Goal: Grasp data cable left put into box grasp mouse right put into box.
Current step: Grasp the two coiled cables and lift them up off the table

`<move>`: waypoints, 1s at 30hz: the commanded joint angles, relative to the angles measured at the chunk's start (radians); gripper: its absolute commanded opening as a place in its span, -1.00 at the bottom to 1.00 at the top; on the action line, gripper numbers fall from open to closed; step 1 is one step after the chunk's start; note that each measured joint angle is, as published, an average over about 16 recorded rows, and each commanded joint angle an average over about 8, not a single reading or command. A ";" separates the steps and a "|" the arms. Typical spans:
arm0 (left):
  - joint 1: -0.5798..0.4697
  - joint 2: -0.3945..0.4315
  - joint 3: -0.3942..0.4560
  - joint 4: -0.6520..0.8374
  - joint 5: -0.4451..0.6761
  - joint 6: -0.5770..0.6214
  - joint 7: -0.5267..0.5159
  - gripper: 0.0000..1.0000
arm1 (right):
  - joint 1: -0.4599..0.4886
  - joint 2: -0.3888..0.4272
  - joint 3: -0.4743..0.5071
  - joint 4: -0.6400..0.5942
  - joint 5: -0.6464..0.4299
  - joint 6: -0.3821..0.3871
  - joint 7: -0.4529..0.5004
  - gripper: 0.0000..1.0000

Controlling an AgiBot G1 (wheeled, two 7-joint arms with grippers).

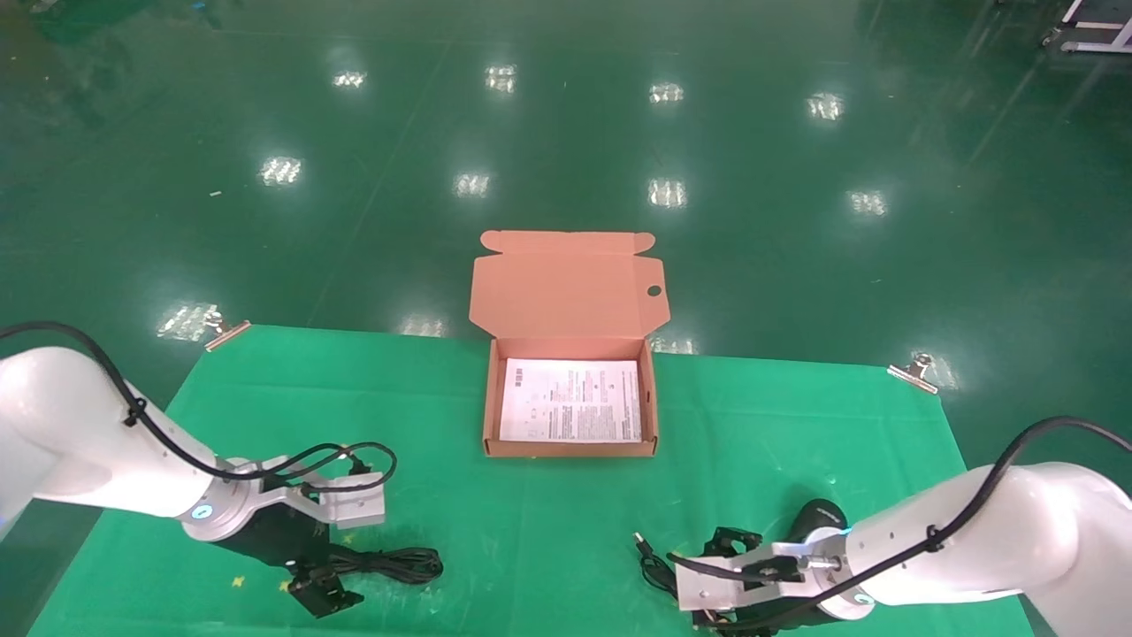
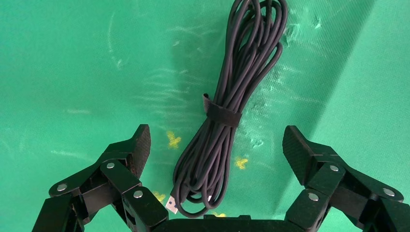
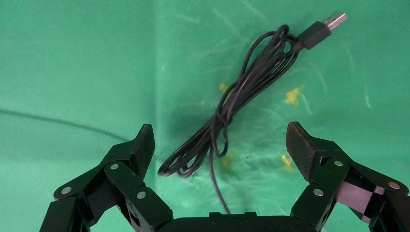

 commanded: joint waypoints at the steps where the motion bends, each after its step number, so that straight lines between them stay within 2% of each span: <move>1: -0.004 0.005 -0.002 0.024 -0.003 -0.006 0.015 -0.97 | -0.001 -0.010 0.000 -0.018 0.002 0.006 -0.005 -0.67; 2: -0.005 0.007 -0.003 0.029 -0.003 -0.007 0.018 -1.00 | -0.001 -0.012 0.000 -0.023 0.002 0.009 -0.007 -0.92; 3: -0.006 0.008 -0.003 0.034 -0.004 -0.008 0.020 -1.00 | -0.002 -0.013 0.001 -0.026 0.003 0.011 -0.008 -1.00; 30: -0.004 0.003 -0.003 0.017 -0.004 -0.005 0.014 -1.00 | -0.001 -0.008 0.001 -0.014 0.004 0.005 -0.005 -1.00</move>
